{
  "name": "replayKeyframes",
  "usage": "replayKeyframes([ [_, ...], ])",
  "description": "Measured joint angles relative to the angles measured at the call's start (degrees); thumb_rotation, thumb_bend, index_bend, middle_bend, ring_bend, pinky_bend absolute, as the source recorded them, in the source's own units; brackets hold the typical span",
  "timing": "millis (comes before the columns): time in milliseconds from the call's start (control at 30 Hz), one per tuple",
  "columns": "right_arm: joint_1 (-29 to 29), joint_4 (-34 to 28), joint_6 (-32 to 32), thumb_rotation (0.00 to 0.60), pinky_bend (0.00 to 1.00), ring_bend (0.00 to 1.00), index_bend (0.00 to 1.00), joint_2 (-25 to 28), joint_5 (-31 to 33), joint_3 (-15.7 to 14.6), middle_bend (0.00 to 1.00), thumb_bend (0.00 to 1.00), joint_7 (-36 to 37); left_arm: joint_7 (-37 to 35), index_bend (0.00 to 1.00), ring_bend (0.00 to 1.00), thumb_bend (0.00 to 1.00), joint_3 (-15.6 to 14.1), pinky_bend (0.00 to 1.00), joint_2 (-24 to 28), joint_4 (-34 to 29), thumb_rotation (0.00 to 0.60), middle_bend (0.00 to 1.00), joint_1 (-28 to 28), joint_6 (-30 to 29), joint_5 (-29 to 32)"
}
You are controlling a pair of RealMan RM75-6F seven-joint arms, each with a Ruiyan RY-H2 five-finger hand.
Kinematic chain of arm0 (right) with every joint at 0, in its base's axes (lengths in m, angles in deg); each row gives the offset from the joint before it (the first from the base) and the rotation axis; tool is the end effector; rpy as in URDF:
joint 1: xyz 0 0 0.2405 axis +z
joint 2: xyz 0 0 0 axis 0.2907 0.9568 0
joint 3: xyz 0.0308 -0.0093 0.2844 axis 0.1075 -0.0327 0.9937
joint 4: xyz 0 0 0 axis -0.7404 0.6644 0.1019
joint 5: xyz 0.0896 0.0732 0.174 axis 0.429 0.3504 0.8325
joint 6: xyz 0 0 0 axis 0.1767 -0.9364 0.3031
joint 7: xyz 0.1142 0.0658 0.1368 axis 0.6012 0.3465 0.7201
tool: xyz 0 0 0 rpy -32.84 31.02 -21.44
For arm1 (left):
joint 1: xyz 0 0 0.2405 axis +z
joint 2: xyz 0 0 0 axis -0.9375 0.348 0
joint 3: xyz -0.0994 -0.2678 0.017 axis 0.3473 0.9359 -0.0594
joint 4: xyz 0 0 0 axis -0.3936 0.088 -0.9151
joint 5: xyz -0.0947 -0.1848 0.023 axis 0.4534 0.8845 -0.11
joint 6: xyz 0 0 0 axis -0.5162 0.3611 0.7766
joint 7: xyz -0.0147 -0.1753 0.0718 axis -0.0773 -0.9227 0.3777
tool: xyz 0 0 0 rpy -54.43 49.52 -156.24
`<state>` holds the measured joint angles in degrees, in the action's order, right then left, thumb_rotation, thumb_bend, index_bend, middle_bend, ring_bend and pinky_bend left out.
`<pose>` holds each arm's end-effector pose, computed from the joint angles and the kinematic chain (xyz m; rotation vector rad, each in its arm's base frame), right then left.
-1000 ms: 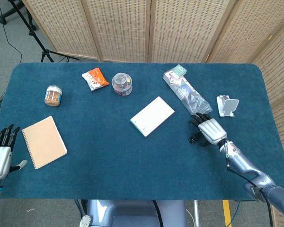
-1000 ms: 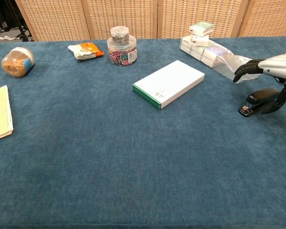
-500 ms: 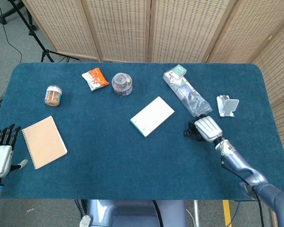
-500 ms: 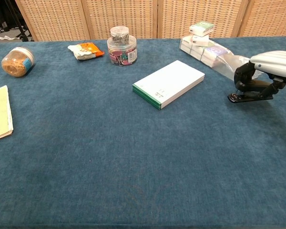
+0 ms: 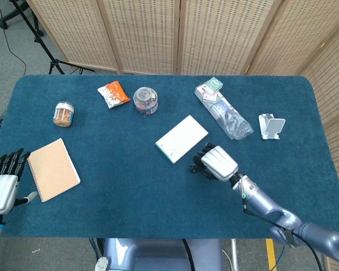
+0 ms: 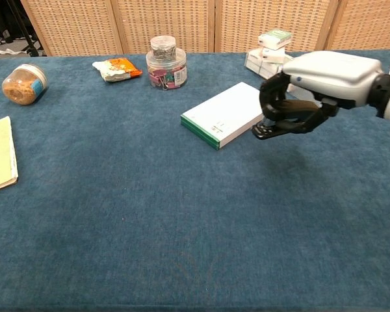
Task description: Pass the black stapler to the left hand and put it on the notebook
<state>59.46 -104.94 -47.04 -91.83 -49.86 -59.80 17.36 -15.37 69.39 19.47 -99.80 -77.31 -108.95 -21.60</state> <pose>-0.1519 -0.3964 -0.0121 2.1088 -0.6386 1.1020 -0.3329 0.2454 0.1486 -1.4274 -0.8822 -0.8414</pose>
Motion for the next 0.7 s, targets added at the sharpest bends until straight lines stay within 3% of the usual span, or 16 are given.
replayKeyframes([
  [267,6.31,-7.42,8.4,0.6,0.3,0.45,0.55,-7.42,10.0,5.24,0.57,0.81,-18.27,-2.21,0.0,0.0,0.0,-1.0,0.0,0.85,0.18,0.6,0.0,0.11,0.37,-1.29],
  [700,12.42,-5.03,9.69,0.6,0.31,0.46,0.55,-23.02,25.88,8.28,0.57,0.83,-41.83,-3.6,0.0,0.0,0.0,-0.89,0.0,2.16,-0.08,0.6,0.0,-0.19,1.72,-0.37],
])
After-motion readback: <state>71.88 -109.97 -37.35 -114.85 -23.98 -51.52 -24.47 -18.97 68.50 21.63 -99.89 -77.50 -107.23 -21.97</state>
